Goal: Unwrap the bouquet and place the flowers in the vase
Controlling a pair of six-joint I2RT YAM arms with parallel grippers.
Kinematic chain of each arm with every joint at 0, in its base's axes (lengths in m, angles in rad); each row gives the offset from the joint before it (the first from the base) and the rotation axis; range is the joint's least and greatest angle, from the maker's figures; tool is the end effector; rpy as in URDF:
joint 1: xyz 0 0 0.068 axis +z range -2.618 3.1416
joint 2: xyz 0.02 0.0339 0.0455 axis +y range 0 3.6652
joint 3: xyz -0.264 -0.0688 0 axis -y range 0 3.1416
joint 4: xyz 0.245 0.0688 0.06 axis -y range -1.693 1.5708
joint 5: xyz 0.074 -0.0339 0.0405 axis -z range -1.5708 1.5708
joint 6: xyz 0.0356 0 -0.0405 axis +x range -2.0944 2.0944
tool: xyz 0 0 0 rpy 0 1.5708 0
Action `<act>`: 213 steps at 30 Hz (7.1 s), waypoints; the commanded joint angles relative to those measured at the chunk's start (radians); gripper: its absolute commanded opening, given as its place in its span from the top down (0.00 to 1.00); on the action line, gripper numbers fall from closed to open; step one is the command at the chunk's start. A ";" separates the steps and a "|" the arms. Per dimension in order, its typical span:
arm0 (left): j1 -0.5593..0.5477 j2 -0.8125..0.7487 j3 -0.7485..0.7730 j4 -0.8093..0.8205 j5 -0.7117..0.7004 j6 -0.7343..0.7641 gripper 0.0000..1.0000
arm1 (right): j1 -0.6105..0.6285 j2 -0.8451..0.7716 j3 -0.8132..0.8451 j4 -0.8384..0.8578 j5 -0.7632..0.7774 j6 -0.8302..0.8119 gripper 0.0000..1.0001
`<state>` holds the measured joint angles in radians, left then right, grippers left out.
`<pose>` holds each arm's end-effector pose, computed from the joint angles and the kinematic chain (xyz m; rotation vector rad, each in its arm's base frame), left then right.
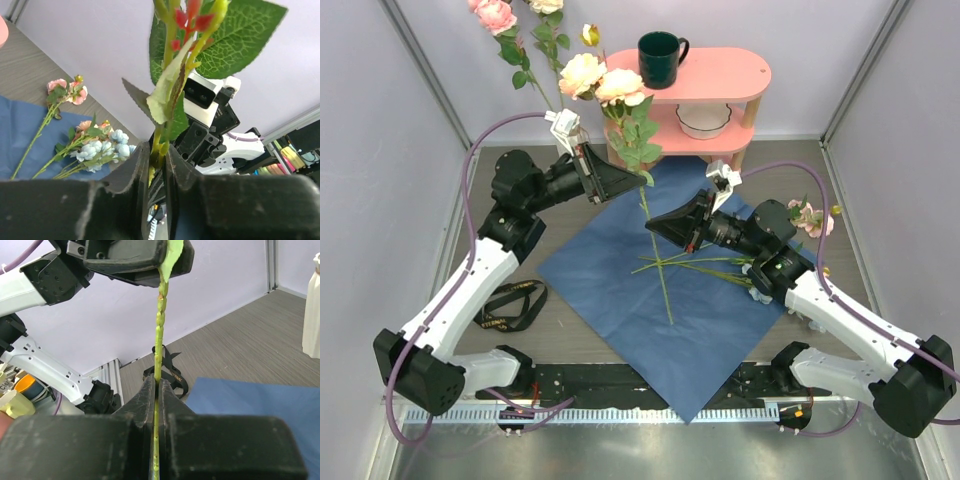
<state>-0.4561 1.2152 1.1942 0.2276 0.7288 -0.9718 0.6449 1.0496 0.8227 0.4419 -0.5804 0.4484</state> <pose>0.2344 -0.1414 0.4365 0.2966 1.6185 -1.6302 0.1818 0.1612 0.3679 -0.6662 1.3671 1.2843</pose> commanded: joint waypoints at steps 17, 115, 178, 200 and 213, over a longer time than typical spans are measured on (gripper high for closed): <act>0.004 0.020 0.456 -0.545 -0.806 0.783 1.00 | 0.018 -0.125 0.069 -0.345 0.780 -0.169 0.18; 0.172 0.129 0.274 -0.385 -0.752 0.430 0.20 | 0.018 -0.022 0.093 -0.549 0.913 0.099 0.21; 0.145 0.028 -0.180 -0.222 0.224 0.284 0.26 | -0.487 -0.240 -0.063 -0.011 0.078 0.111 0.99; -0.096 0.046 0.027 -0.073 0.075 0.113 0.43 | -0.068 -0.048 0.047 -0.046 -0.112 -0.031 0.99; -0.108 0.086 0.062 -0.076 0.052 0.107 0.77 | -0.027 -0.042 0.066 -0.126 -0.059 -0.088 0.99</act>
<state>-0.5613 1.2972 1.2060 0.1383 0.8024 -0.8619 0.5968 1.0096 0.8295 0.3111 -0.6617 0.4068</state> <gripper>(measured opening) 0.321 0.055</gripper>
